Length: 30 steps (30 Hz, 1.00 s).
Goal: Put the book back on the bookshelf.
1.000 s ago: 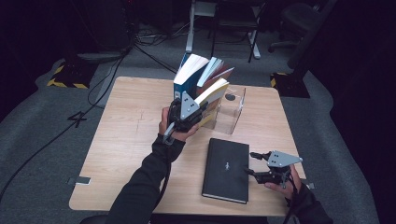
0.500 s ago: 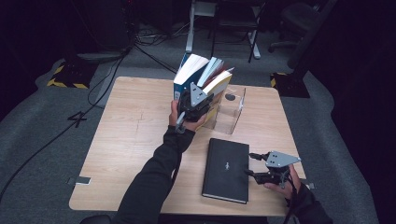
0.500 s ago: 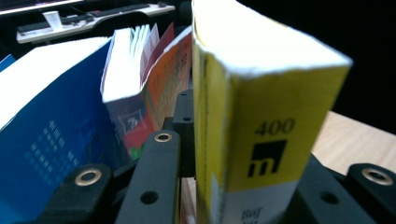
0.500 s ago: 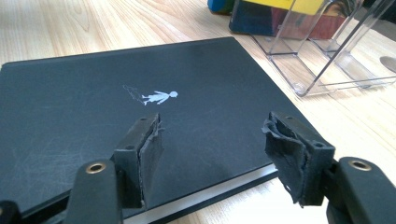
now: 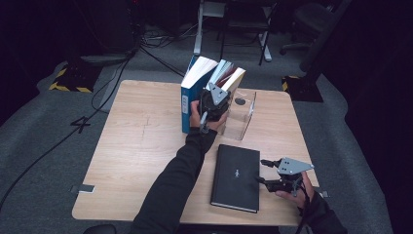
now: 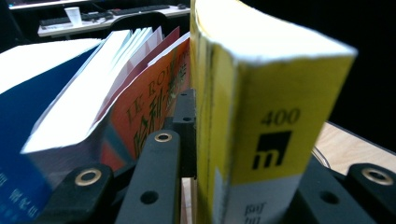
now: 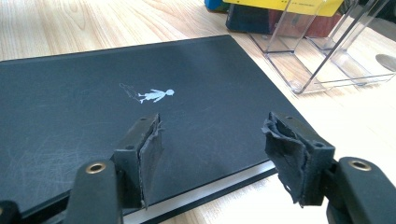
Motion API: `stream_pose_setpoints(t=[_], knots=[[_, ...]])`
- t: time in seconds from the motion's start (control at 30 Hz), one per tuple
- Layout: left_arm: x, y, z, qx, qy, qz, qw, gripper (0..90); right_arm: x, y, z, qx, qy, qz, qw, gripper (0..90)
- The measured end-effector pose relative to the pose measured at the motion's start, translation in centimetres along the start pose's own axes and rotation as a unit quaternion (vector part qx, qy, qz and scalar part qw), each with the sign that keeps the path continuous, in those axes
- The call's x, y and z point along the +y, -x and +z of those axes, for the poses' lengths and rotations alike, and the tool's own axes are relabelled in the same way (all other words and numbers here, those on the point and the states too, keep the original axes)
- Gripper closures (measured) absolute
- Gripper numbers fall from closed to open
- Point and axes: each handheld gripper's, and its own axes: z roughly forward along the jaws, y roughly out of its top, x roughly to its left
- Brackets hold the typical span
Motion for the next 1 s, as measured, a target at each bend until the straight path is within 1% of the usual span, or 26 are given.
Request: stream_pose_setpoints(t=[0.03,0.13,0.23,0.3,0.37,0.43,0.5,0.63,0.67,0.77,1.0], knots=[[0.0,0.1,0.3,0.002,0.001,-0.002,1.0000,75.2,0.0,0.0,0.0,0.000,0.000,0.000,1.0000,36.8],[0.0,0.3,1.0,0.008,0.001,0.002,1.0000,75.1,0.0,-0.1,0.1,0.002,-0.001,-0.002,1.0000,36.9],[-0.1,0.2,1.5,0.011,0.007,-0.010,0.9999,75.1,0.1,-0.1,0.0,0.004,0.001,-0.002,1.0000,36.8],[-0.2,0.2,1.9,0.013,0.006,-0.009,0.9999,75.1,0.1,-0.1,0.0,0.003,0.002,-0.002,1.0000,36.8],[-0.3,0.2,2.4,0.016,0.004,-0.003,0.9999,75.1,0.1,-0.1,0.0,0.006,0.003,-0.004,1.0000,36.8],[-0.3,0.2,2.6,0.015,0.005,-0.006,0.9999,75.1,0.1,-0.1,0.1,0.006,0.003,-0.003,1.0000,36.8],[-0.6,0.1,3.2,0.018,0.005,-0.009,0.9998,75.1,0.1,-0.2,0.1,0.006,0.003,-0.006,1.0000,36.8],[-0.8,0.1,3.5,0.022,0.009,-0.015,0.9996,75.0,0.2,-0.3,0.0,0.006,0.004,-0.009,0.9999,36.8],[-0.8,0.1,3.5,0.023,0.008,-0.012,0.9996,75.0,0.3,-0.4,0.1,0.008,0.003,-0.010,0.9999,36.9],[-1.2,0.2,3.6,0.023,0.010,-0.024,0.9994,74.9,0.3,-0.5,0.2,0.008,0.001,-0.015,0.9999,36.8],[-2.3,0.2,3.9,0.027,0.009,-0.033,0.9990,74.8,0.3,-0.5,0.1,0.009,0.003,-0.014,0.9999,36.9]])
